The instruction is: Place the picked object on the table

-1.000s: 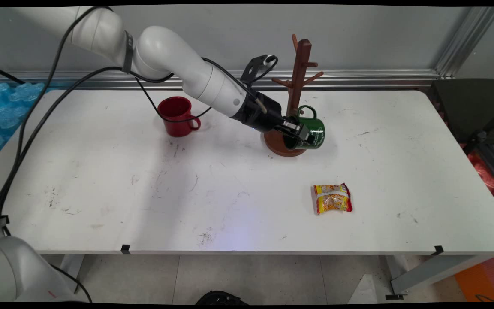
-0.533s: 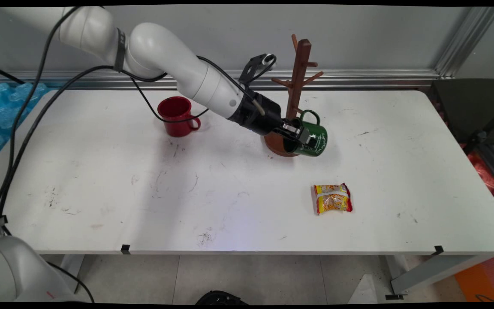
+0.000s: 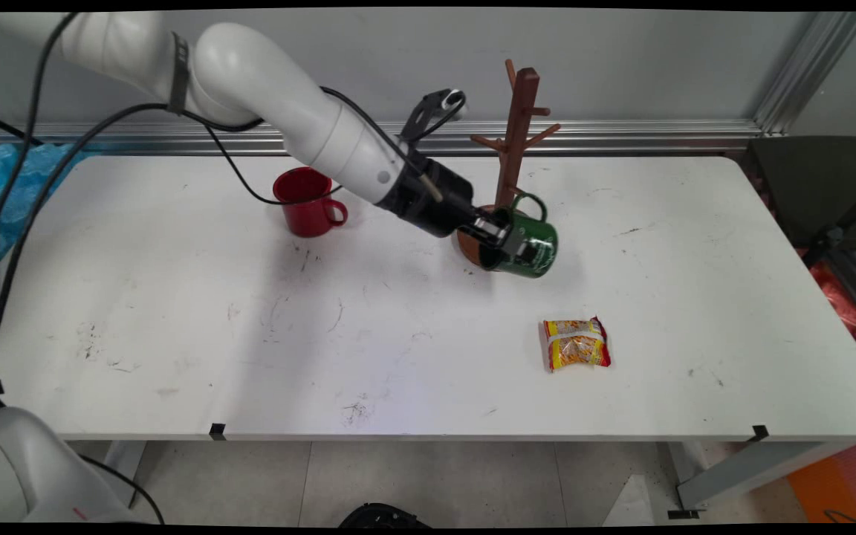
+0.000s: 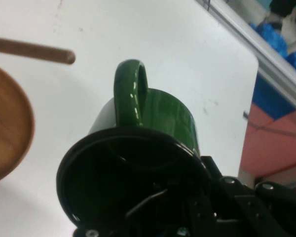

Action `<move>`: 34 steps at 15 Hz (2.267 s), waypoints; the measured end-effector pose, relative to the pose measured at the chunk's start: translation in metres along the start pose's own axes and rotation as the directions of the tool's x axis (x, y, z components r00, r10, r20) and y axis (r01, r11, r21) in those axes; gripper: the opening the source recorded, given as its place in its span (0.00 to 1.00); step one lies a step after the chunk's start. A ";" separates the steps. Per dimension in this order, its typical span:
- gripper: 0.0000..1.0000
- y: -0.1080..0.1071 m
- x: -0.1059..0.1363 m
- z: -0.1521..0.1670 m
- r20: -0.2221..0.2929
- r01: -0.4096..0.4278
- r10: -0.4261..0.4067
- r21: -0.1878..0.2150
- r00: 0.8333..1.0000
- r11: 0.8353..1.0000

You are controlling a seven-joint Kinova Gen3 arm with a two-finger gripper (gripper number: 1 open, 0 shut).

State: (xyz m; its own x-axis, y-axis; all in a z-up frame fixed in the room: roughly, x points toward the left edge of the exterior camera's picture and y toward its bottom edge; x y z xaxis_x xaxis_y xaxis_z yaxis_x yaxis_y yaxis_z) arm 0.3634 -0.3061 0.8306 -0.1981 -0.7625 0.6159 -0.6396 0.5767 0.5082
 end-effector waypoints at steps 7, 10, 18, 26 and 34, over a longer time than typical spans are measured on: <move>0.00 0.004 -0.001 -0.051 0.134 -0.151 0.138 0.095 0.981 0.984; 0.00 0.006 0.002 -0.073 0.180 -0.194 0.169 0.132 0.969 0.972; 0.00 0.020 0.014 -0.122 0.308 -0.302 0.232 0.204 0.923 0.931; 0.00 0.028 0.025 -0.138 0.457 -0.404 0.249 0.280 0.854 0.871; 0.00 0.022 0.018 -0.132 0.607 -0.471 0.187 0.352 0.773 0.809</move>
State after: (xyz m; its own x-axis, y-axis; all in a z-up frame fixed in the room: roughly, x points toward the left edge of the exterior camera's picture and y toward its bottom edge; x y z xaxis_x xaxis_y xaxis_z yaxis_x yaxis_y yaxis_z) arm 0.4436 -0.2685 0.9326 -0.7229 -0.6596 0.2056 -0.6852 0.7227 -0.0908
